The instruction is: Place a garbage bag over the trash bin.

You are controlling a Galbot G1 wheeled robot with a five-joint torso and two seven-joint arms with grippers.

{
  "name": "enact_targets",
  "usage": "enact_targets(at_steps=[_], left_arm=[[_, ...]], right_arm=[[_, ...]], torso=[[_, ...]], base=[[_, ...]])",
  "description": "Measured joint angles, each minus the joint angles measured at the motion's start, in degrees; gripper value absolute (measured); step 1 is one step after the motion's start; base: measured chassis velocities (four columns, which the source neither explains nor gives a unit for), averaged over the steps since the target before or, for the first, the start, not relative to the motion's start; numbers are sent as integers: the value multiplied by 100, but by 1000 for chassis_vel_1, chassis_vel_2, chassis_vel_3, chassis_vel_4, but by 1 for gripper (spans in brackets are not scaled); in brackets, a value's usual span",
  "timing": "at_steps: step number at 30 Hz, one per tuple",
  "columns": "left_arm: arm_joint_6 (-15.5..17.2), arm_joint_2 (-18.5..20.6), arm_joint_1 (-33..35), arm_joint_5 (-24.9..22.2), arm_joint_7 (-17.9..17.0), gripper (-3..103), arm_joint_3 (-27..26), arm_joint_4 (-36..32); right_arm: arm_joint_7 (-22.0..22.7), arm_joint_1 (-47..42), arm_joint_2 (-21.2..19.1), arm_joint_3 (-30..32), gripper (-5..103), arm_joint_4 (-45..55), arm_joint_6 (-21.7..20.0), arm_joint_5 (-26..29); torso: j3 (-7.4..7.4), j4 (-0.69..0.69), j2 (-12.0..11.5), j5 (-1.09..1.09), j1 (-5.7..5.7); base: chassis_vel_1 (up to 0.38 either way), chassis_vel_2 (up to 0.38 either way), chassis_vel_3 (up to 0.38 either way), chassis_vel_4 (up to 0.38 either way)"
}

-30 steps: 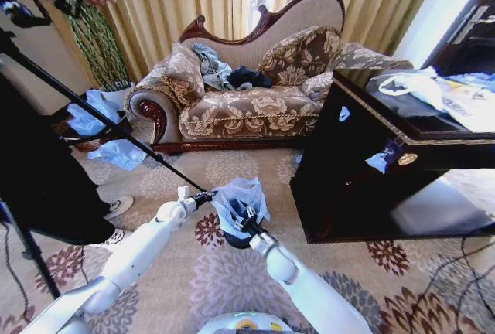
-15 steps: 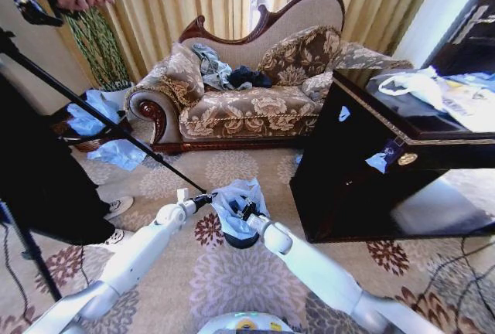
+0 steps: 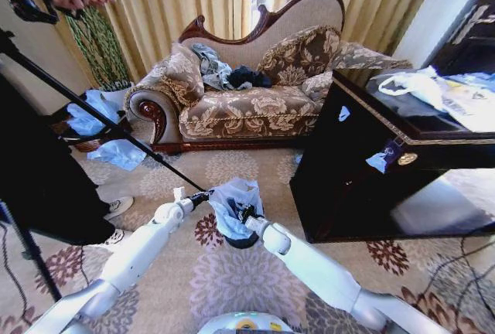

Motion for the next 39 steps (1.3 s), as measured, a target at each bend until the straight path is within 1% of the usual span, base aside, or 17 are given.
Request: enact_targets(at_steps=[1,3,6,7,12,15,16,18,27,29,30,31,33,34,37,38,39], left_arm=[[0,0,0,0,0,0,0,0],[-5,-48,-6,0,5,0,19,4],[-5,-85,-13,-1,5,0,44,10],[-6,-108,-24,-3,5,0,61,14],[-8,-160,-62,-25,7,0,121,12],[-16,-160,-80,-40,11,0,131,7],[-16,-160,-80,-40,11,0,131,7],[-20,-159,-91,-44,19,0,131,3],[-21,-152,11,-93,27,0,39,-69],[-21,-158,58,-91,30,0,16,-93],[-21,-167,70,-89,31,0,9,-100],[-21,-167,70,-89,31,0,9,-100],[-23,-191,84,-81,32,0,-16,-101],[-23,-191,84,-81,32,0,-16,-101],[-57,-233,108,-59,33,0,-68,-65],[-71,-241,123,-54,32,0,-83,-52],[-80,-244,143,-50,28,0,-99,-46]], right_arm=[[0,0,0,0,15,0,0,0],[-3,42,141,-4,25,-285,40,-9],[-21,108,259,-14,31,-500,51,-9],[-41,140,310,-26,38,-604,48,-7],[-138,269,454,-73,28,-1023,42,-51],[-249,335,436,-179,13,-1160,25,-75],[-249,335,436,-179,13,-1160,25,-75],[-397,379,401,-256,2,-1193,-69,-91],[-910,694,461,-382,0,-1248,-670,-277],[-1148,837,493,-451,-2,-1233,-989,-409],[-1232,889,500,-486,3,-1207,-1121,-476],[-1232,889,500,-486,3,-1207,-1121,-476],[-1361,972,508,-568,14,-1158,-1358,-580],[-1361,972,508,-568,14,-1158,-1358,-580],[-1472,1076,579,-640,30,-1113,-1771,-756],[-1498,1107,601,-649,30,-1112,-1842,-789],[-1551,1149,628,-662,36,-1110,-1947,-846]], torso=[[0,0,0,0,0],[0,-1,0,2,0],[0,0,0,1,0],[0,0,0,1,0],[0,0,0,1,-1],[0,0,0,1,0],[0,0,0,1,0],[0,0,0,0,0],[0,0,0,1,0],[0,1,0,1,0],[0,0,0,0,0],[0,0,0,0,0],[0,0,0,1,0],[0,0,0,1,0],[0,0,0,1,0],[0,0,0,0,0],[0,0,0,0,0]], base=[[0,0,0,0],[0,0,0,0],[0,0,0,0],[0,0,0,0],[0,0,0,0],[0,0,0,0],[0,0,0,0],[0,0,0,0],[0,0,0,0],[0,0,0,0],[0,0,0,0],[0,0,0,0],[0,0,0,0],[0,0,0,0],[0,0,0,0],[0,0,0,0],[0,0,0,0]])
